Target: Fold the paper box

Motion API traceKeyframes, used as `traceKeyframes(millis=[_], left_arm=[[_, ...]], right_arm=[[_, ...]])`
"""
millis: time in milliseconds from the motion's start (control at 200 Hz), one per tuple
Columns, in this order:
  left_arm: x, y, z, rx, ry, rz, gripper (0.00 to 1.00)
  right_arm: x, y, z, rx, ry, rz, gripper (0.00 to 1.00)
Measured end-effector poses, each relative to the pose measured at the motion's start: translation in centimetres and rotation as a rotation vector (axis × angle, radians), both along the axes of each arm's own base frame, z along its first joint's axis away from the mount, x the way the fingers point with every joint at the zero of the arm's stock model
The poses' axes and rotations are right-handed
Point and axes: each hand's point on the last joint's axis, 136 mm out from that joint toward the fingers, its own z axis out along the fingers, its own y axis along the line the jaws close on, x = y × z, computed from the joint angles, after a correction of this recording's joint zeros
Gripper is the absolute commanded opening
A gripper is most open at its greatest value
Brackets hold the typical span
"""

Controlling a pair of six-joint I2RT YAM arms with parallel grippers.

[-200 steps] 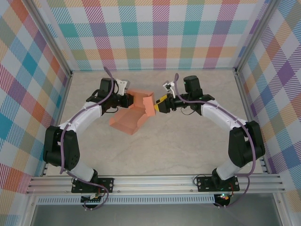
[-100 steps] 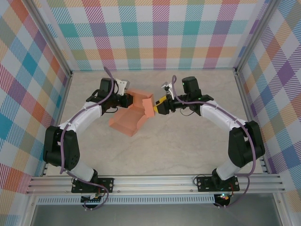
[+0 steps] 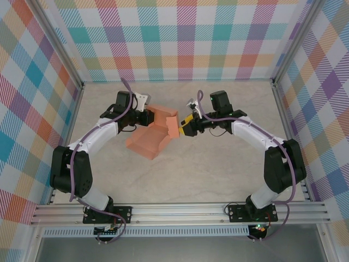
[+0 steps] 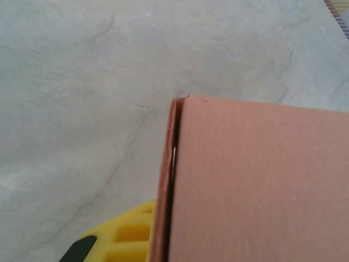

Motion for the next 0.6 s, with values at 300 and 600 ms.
traceKeyframes(millis=[300,600], left_arm=[[0.0,0.0,0.0,0.007,-0.008,-0.010,0.00],[0.0,-0.1,0.1,-0.001,-0.006,-0.008,0.00]], right_arm=[[-1.2,-0.2,-0.8,0.008,0.027,0.018,0.65],[-1.9,0.2,-0.7,0.015,0.037,0.041,0.64]])
